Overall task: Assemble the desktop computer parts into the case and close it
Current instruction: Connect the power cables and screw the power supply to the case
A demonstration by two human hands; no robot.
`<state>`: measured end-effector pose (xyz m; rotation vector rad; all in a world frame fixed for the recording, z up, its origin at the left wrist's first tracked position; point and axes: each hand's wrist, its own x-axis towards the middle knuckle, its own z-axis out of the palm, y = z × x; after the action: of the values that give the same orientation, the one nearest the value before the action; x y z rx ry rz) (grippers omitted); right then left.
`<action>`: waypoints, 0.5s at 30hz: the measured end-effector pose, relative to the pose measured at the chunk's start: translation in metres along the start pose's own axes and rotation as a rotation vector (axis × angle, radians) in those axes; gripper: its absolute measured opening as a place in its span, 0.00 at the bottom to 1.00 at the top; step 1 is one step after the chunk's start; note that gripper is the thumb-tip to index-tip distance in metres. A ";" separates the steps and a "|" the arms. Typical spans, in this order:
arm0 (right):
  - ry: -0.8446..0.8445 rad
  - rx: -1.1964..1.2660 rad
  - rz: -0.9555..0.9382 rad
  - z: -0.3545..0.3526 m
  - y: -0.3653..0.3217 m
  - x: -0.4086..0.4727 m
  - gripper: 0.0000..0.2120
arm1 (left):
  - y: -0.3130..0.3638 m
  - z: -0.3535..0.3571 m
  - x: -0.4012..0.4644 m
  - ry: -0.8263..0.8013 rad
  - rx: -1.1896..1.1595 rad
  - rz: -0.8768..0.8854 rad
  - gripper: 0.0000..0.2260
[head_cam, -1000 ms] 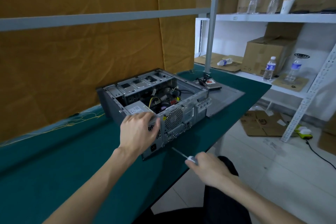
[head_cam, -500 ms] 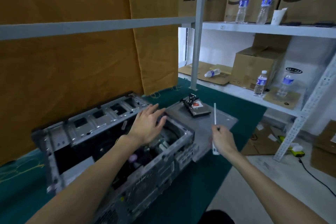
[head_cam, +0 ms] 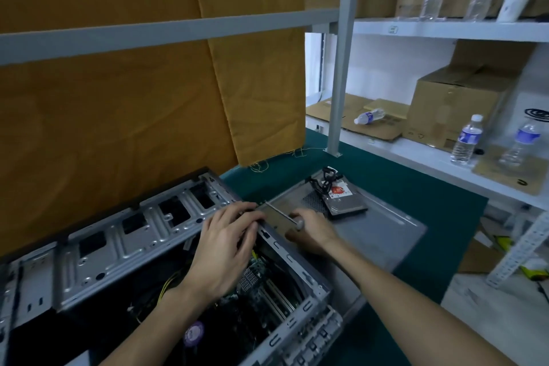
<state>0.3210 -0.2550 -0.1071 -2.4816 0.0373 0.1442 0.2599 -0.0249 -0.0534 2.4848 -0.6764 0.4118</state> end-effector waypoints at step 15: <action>0.032 0.364 0.064 0.012 -0.011 0.025 0.06 | 0.002 -0.004 -0.004 -0.024 0.011 -0.004 0.17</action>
<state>0.3449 -0.2385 -0.1126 -2.1201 0.1440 0.1130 0.2548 -0.0231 -0.0510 2.5048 -0.6805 0.3852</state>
